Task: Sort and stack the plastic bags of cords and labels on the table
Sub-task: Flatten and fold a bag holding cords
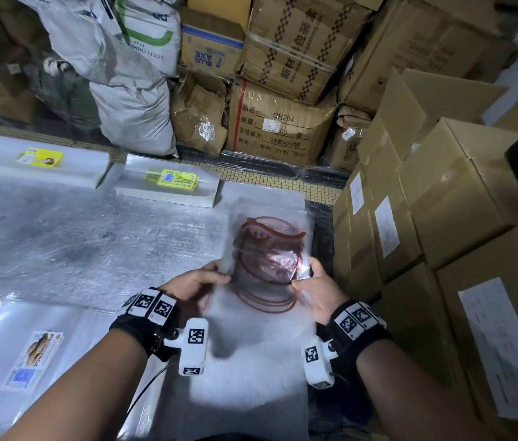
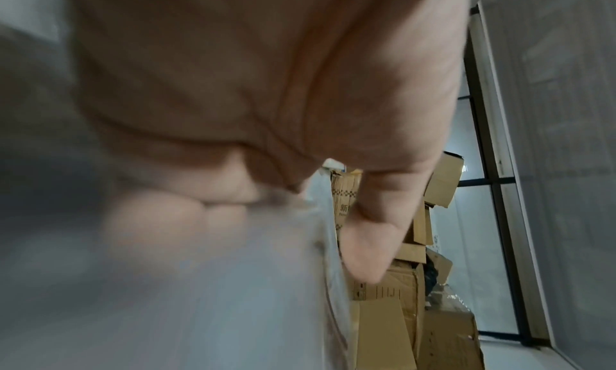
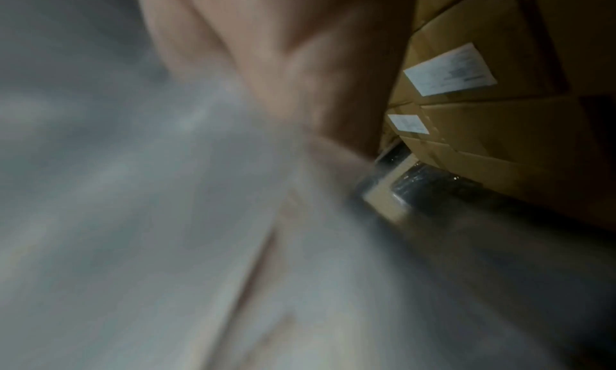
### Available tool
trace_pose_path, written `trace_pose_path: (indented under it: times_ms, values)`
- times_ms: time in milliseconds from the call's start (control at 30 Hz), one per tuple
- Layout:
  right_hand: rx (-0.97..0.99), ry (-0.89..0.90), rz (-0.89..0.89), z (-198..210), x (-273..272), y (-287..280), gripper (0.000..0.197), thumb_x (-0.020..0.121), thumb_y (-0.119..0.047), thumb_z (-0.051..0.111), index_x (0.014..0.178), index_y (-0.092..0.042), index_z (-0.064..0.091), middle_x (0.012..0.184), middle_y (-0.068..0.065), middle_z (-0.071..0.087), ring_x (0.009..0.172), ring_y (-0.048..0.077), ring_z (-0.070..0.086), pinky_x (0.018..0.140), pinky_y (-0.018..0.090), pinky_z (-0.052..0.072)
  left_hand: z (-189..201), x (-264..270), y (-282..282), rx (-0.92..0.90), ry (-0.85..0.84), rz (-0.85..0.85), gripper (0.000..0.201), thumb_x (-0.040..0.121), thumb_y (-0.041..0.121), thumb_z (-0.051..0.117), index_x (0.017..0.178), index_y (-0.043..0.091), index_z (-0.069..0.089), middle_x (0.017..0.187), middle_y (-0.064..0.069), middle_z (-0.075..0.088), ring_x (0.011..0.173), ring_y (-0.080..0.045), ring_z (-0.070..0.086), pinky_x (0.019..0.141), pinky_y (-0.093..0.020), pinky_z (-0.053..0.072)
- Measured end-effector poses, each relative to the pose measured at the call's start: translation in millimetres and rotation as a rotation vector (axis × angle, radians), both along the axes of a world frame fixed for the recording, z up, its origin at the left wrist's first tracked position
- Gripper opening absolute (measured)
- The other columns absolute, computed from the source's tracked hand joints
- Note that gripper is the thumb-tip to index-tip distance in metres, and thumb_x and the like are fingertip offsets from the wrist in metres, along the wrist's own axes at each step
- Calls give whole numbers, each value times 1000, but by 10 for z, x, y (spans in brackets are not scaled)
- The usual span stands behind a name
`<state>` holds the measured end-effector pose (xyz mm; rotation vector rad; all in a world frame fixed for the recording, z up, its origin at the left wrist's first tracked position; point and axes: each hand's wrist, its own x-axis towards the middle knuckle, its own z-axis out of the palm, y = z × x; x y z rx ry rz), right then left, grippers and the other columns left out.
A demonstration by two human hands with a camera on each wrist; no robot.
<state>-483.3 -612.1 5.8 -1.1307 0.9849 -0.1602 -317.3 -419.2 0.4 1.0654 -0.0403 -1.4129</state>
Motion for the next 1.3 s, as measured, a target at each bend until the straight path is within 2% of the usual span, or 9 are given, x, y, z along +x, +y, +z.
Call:
trace_pose_path:
  times_ms: [100, 233, 400, 533, 667, 767, 933, 1067, 1300]
  values:
    - [57, -41, -124, -43, 59, 5, 58, 90, 24, 37, 127, -20, 49, 100, 14, 62, 77, 23, 61, 57, 28, 54, 20, -9, 130, -102, 148, 55, 65, 56, 24, 89, 113, 2, 67, 96, -18, 72, 81, -31, 71, 77, -44, 58]
    - [109, -20, -265, -111, 127, -9, 52, 90, 22, 42, 123, -18, 49, 98, 15, 61, 78, 23, 61, 59, 32, 57, -98, -100, 236, -172, 244, 228, 76, 65, 55, 80, 125, 13, 59, 106, -15, 67, 93, -31, 64, 108, -52, 37]
    - [69, 46, -312, -259, 261, 182, 46, 89, 17, 49, 108, -26, 49, 102, 14, 64, 86, 20, 63, 91, 41, 53, -148, -390, 198, -281, 275, 396, 72, 50, 74, 80, 101, 24, 68, 85, -10, 70, 78, -34, 68, 79, -56, 52]
    - [117, -39, -485, -203, 375, 416, 53, 91, 19, 42, 122, -25, 45, 95, 9, 58, 78, 17, 57, 71, 28, 48, -64, -500, 214, -124, 113, 384, 36, 68, 43, 83, 101, 28, 74, 77, -14, 70, 56, -24, 65, 49, -32, 53]
    - [157, -30, -512, -149, 371, 570, 40, 99, 5, 40, 121, -28, 41, 99, 8, 54, 79, 15, 52, 66, 28, 44, 20, -371, 80, 67, -211, 435, 75, 58, -2, 86, 125, -4, 52, 98, -24, 68, 86, -40, 69, 66, -39, 57]
    - [189, 0, -471, -107, 303, 657, 39, 97, 4, 47, 122, -26, 42, 111, 10, 56, 84, 18, 56, 63, 29, 46, -6, -225, 62, 243, -345, 433, 65, 68, -14, 76, 125, -2, 48, 87, -20, 65, 72, -32, 66, 59, -32, 53]
    - [316, -54, -429, -22, 226, 840, 36, 95, 9, 48, 119, -18, 42, 103, 11, 61, 93, 25, 60, 92, 49, 49, 99, -5, 92, 283, -434, 339, 90, 72, -21, 65, 145, 22, 36, 110, -29, 64, 75, -31, 62, 69, -38, 51]
    - [443, -128, -302, 84, 200, 954, 26, 98, 2, 50, 122, -8, 53, 121, 16, 64, 103, 31, 64, 82, 46, 54, 276, 231, 119, 304, -482, 219, 69, 68, -24, 62, 120, 22, 55, 104, -24, 69, 89, -39, 68, 85, -47, 55]
    - [326, 288, 335, 167, -155, 794, 23, 100, -32, 53, 115, -14, 58, 114, 9, 68, 91, 26, 69, 65, 33, 55, 429, 785, 58, 439, -581, 6, 113, 60, -19, 73, 153, 24, 26, 137, -16, 54, 116, -37, 57, 93, -44, 44]
